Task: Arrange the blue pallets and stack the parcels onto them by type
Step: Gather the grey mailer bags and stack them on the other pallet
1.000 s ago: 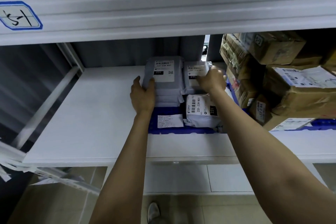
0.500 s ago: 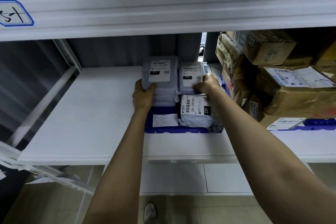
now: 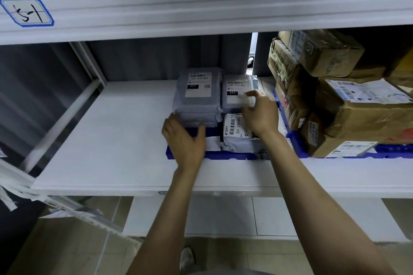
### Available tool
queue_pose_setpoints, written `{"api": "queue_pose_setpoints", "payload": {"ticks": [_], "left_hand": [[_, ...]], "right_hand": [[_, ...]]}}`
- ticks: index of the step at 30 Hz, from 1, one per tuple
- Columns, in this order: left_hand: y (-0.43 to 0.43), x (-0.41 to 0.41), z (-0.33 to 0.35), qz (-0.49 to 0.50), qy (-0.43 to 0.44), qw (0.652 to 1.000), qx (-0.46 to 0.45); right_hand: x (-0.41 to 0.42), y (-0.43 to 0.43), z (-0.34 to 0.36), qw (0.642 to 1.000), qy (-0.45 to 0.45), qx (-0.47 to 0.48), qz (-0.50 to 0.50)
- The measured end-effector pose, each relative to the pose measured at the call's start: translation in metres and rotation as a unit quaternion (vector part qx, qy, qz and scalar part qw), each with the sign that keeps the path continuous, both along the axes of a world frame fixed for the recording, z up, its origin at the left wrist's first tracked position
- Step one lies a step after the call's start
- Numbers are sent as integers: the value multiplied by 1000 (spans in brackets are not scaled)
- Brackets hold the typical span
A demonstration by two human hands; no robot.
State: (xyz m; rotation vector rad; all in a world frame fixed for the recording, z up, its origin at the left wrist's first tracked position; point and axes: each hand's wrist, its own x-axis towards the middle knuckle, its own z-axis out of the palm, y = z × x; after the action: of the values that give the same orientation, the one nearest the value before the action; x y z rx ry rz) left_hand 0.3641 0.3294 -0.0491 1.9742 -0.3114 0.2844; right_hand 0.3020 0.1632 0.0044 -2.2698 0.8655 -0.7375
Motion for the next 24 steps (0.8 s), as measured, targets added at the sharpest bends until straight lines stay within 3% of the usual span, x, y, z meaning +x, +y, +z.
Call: {"api": "queue_pose_setpoints", "payload": {"ticks": [3,6,9,16,24], "left_hand": [[-3,-33,-5,-49,-47,997,29],[-11,-52,-3,-102,-126,984,77],[-18,-58,-8,-127,-191,964,138],[-21,-65,-26,-180,-140,960,163],[-29,-71,-24,-192,-92,968,131]], "right_hand": [[-21,23,-15,999,-15,-33,9],[-36,31,-31,996,14,-72,-57],[-48,30,-40,993,30,-35,-108],[-60,23,-61,978,-71,152,-121],[-54,16,-56,972,-89,197,-91]]}}
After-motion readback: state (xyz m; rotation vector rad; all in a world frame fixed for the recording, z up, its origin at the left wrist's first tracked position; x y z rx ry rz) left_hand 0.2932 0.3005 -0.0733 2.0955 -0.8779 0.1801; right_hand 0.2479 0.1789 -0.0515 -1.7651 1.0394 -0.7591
